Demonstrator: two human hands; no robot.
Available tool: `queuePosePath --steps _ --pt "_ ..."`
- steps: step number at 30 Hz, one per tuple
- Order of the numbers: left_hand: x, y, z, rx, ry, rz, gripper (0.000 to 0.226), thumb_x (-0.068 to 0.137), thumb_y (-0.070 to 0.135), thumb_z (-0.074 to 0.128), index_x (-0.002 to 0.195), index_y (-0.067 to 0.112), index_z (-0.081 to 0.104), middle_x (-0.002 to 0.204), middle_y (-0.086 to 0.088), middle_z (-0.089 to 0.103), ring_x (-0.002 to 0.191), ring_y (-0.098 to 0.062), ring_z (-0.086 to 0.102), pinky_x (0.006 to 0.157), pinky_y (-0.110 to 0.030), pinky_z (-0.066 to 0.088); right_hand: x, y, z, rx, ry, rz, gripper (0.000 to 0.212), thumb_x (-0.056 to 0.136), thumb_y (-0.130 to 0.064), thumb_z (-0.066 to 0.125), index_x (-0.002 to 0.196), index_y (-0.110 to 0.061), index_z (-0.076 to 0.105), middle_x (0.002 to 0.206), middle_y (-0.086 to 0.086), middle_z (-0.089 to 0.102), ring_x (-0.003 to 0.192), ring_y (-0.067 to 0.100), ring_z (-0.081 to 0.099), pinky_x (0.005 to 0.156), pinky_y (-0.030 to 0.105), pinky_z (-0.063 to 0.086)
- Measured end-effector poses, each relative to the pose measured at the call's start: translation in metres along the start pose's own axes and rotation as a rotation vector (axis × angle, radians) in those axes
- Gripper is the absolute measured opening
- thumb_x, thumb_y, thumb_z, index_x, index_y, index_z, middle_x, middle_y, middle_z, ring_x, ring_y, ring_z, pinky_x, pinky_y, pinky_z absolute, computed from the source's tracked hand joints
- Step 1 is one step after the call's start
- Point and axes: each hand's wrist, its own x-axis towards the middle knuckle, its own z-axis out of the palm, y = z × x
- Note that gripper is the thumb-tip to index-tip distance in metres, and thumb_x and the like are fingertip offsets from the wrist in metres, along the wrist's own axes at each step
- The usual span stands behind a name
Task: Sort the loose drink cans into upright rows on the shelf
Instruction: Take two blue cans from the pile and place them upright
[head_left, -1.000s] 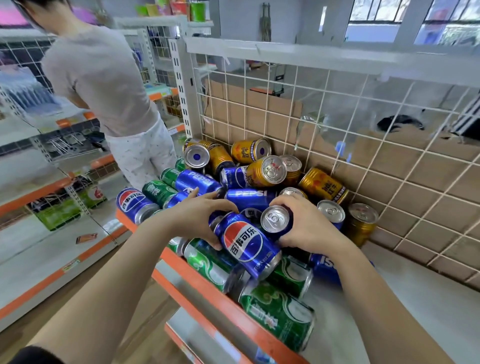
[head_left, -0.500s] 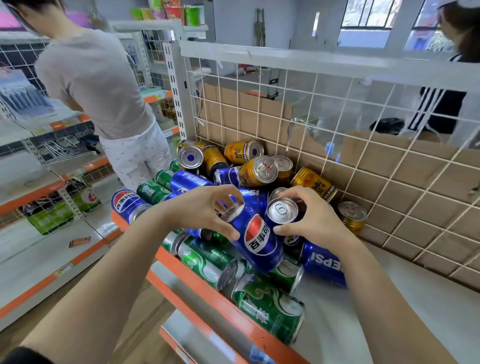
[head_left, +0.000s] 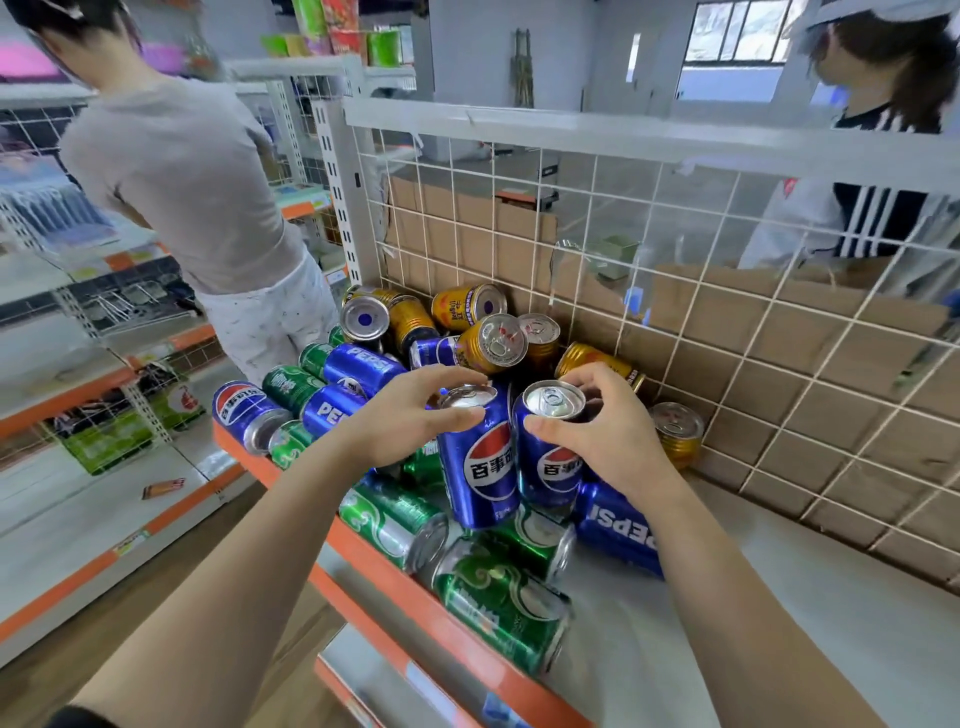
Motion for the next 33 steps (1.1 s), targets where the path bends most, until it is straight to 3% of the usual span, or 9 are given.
queuePosePath --steps 4,7,9,12,14,17,24,29,33 --pt "-0.003 0.004 0.011 -0.002 0.088 0.006 0.048 0.082 0.035 0.068 0.127 0.024 0.055 0.112 0.012 0.054 0.102 -0.004 0.052 0.088 -0.022 0.037 -0.002 -0.002 -0.003 0.038 0.004 0.02 0.047 0.066 -0.038 0.081 0.1 -0.024 0.052 0.097 -0.011 0.059 0.089 0.006 0.057 0.073 0.024 0.05" --pt "-0.008 0.01 0.017 0.021 0.183 0.038 0.059 0.056 0.055 0.069 0.108 0.028 0.065 0.089 0.021 0.055 0.078 0.008 0.052 0.073 -0.015 0.038 -0.005 -0.004 -0.006 0.038 0.007 0.032 0.052 0.064 -0.041 0.082 0.101 -0.023 0.05 0.096 -0.01 0.059 0.088 0.007 0.058 0.074 0.027 0.051" --pt "-0.011 0.014 0.019 0.032 0.218 0.055 0.054 0.048 0.058 0.067 0.096 0.032 0.064 0.083 0.02 0.057 0.073 0.008 0.052 0.068 -0.011 0.039 -0.009 -0.007 -0.009 0.004 0.018 0.031 0.054 0.062 -0.044 0.082 0.1 -0.022 0.049 0.096 -0.009 0.057 0.087 0.007 0.056 0.074 0.027 0.05" --pt "-0.017 0.019 0.023 0.082 0.205 0.093 0.05 0.047 0.061 0.069 0.091 0.041 0.06 0.092 0.015 0.059 0.081 0.003 0.056 0.073 -0.011 0.043 -0.02 -0.01 -0.017 -0.043 0.047 0.024 0.056 0.059 -0.047 0.081 0.097 -0.022 0.048 0.094 -0.01 0.055 0.084 0.006 0.053 0.073 0.027 0.048" --pt "-0.02 0.021 0.026 0.081 0.187 0.111 0.049 0.047 0.061 0.071 0.092 0.043 0.06 0.096 0.011 0.057 0.086 -0.005 0.058 0.079 -0.02 0.048 -0.03 -0.012 -0.023 -0.055 0.063 0.034 0.057 0.059 -0.047 0.081 0.097 -0.023 0.047 0.096 -0.009 0.055 0.085 0.007 0.054 0.074 0.028 0.048" --pt "-0.029 0.028 0.035 0.086 0.144 0.152 0.048 0.046 0.062 0.069 0.09 0.048 0.057 0.095 0.014 0.054 0.087 -0.001 0.057 0.08 -0.02 0.047 -0.051 -0.012 -0.032 -0.048 0.117 0.055 0.058 0.058 -0.048 0.082 0.098 -0.024 0.048 0.1 -0.007 0.057 0.088 0.009 0.056 0.075 0.028 0.049" --pt "-0.06 0.054 0.07 -0.015 0.076 0.252 0.053 0.051 0.057 0.061 0.097 0.032 0.065 0.087 0.011 0.05 0.07 0.003 0.051 0.067 -0.007 0.038 -0.121 -0.019 -0.059 -0.029 0.309 0.102 0.041 0.059 -0.044 0.083 0.09 -0.034 0.058 0.099 -0.005 0.064 0.087 0.009 0.061 0.07 0.022 0.047" --pt "-0.083 0.079 0.118 -0.161 -0.025 0.298 0.039 0.052 0.054 0.06 0.088 0.04 0.056 0.099 0.004 0.059 0.09 -0.005 0.058 0.078 -0.018 0.043 -0.198 -0.02 -0.091 -0.059 0.394 0.227 0.048 0.061 -0.044 0.082 0.099 -0.027 0.058 0.099 -0.005 0.065 0.088 0.009 0.062 0.075 0.026 0.052" --pt "-0.091 0.114 0.163 -0.11 -0.149 0.416 0.051 0.05 0.059 0.067 0.091 0.031 0.055 0.095 -0.001 0.06 0.083 -0.009 0.058 0.072 -0.018 0.043 -0.253 -0.017 -0.124 -0.112 0.472 0.312 0.049 0.06 -0.044 0.082 0.099 -0.028 0.056 0.1 -0.004 0.062 0.088 0.009 0.061 0.077 0.026 0.051"
